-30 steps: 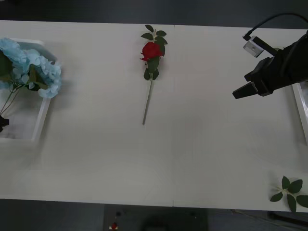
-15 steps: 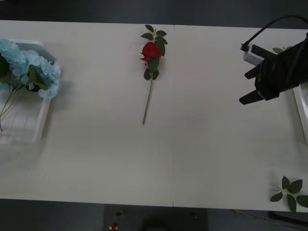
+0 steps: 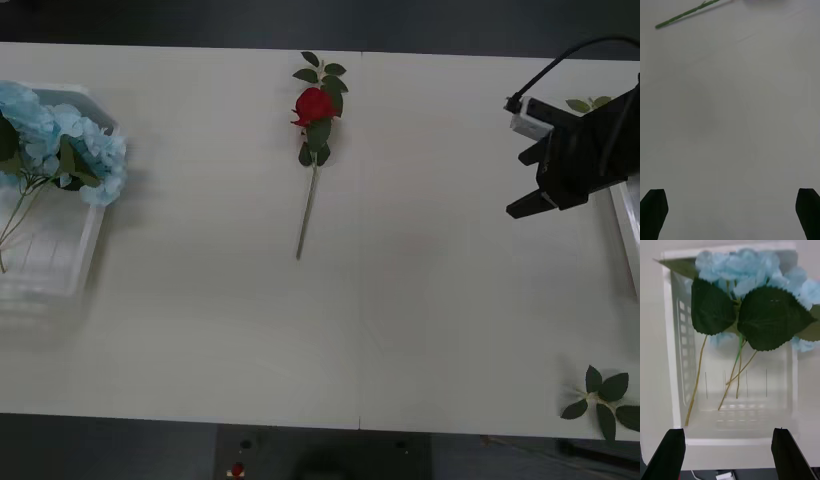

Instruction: Put the red flowers into the right box and the blue flowers into the left box

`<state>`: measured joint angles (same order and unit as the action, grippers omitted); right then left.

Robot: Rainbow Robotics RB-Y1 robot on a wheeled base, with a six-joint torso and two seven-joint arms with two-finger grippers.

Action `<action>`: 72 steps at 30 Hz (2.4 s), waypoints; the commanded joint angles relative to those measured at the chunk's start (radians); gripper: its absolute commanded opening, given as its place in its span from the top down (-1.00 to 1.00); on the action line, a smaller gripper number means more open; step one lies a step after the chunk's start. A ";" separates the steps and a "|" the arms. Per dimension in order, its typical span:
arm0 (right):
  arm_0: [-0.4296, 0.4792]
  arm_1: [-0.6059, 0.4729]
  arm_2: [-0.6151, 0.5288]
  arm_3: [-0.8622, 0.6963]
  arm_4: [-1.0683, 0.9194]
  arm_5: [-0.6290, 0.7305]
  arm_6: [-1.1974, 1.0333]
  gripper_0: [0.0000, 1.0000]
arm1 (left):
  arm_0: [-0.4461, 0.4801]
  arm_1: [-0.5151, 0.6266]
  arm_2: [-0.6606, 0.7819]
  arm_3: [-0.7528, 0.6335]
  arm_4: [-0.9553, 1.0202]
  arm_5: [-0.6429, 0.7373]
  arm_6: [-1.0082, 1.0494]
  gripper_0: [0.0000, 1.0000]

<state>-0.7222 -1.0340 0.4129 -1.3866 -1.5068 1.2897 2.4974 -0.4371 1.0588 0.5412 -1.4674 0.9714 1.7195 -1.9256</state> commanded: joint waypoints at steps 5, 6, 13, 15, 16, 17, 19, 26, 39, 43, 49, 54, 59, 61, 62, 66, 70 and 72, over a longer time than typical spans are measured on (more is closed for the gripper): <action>0.006 0.003 -0.011 -0.029 -0.009 0.002 0.005 -1.00 | -0.034 0.038 -0.027 0.022 0.383 -0.179 0.011 -0.32; 0.006 0.003 -0.011 -0.028 -0.012 0.002 0.006 -1.00 | -0.034 0.036 -0.044 0.036 0.437 -0.210 0.011 -0.32; 0.024 0.003 -0.011 -0.029 -0.016 0.002 0.008 -1.00 | -0.031 -0.019 -0.188 0.042 0.747 -0.483 -0.039 -0.31; 0.024 0.003 -0.011 -0.029 -0.016 0.002 0.008 -1.00 | -0.031 -0.040 -0.242 0.027 0.797 -0.578 -0.079 -0.31; 0.024 0.003 -0.011 -0.029 -0.016 0.002 0.008 -1.00 | -0.031 -0.046 -0.265 0.018 0.813 -0.612 -0.098 -0.31; 0.024 0.003 -0.011 -0.029 -0.016 0.002 0.008 -1.00 | -0.031 -0.056 -0.299 0.007 0.828 -0.660 -0.119 -0.31; 0.024 0.003 -0.011 -0.029 -0.016 0.002 0.008 -1.00 | -0.031 -0.059 -0.348 -0.013 0.843 -0.732 -0.145 -0.31; 0.047 0.014 -0.009 -0.028 -0.021 0.005 0.011 -1.00 | -0.055 -0.059 -0.606 -0.082 0.839 -1.046 -0.161 -0.32; 0.063 -0.044 -0.141 -0.026 -0.102 0.045 0.208 -1.00 | -0.310 -0.063 -1.023 0.009 0.757 -1.201 -0.130 -0.31; 0.064 -0.055 -0.141 0.006 -0.144 0.045 0.208 -1.00 | -0.413 -0.099 -1.146 0.087 0.790 -1.203 -0.122 -0.30; 0.064 -0.060 -0.141 0.017 -0.158 0.045 0.208 -1.00 | -0.531 -0.217 -1.279 0.236 0.793 -1.203 -0.118 -0.30; 0.064 -0.060 -0.141 0.018 -0.158 0.045 0.208 -1.00 | -0.606 -0.318 -1.376 0.363 0.794 -1.203 -0.116 -0.31; 0.064 -0.060 -0.141 0.023 -0.165 0.045 0.208 -1.00 | -0.663 -0.408 -1.478 0.493 0.820 -1.199 -0.104 -0.23; 0.064 -0.060 -0.141 0.031 -0.171 0.045 0.208 -1.00 | -0.689 -0.433 -1.521 0.541 0.820 -1.198 -0.098 -0.22; 0.064 -0.060 -0.141 0.035 -0.173 0.045 0.208 -1.00 | -0.704 -0.453 -1.557 0.578 0.820 -1.198 -0.092 -0.21; 0.064 -0.058 -0.140 0.043 -0.173 0.045 0.208 -1.00 | -0.727 -0.496 -1.598 0.648 0.837 -1.198 -0.073 -0.20; 0.064 -0.058 -0.140 0.052 -0.185 0.045 0.208 -1.00 | -0.739 -0.523 -1.598 0.702 0.874 -1.198 -0.029 -0.19; 0.064 -0.060 -0.141 0.061 -0.210 0.045 0.208 -1.00 | -0.741 -0.528 -1.598 0.714 0.880 -1.203 0.020 -0.18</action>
<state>-0.6404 -1.0562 0.2845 -1.3320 -1.6840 1.3374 2.7193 -1.1354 0.5255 -1.0815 -0.7609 1.8418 0.5255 -2.0324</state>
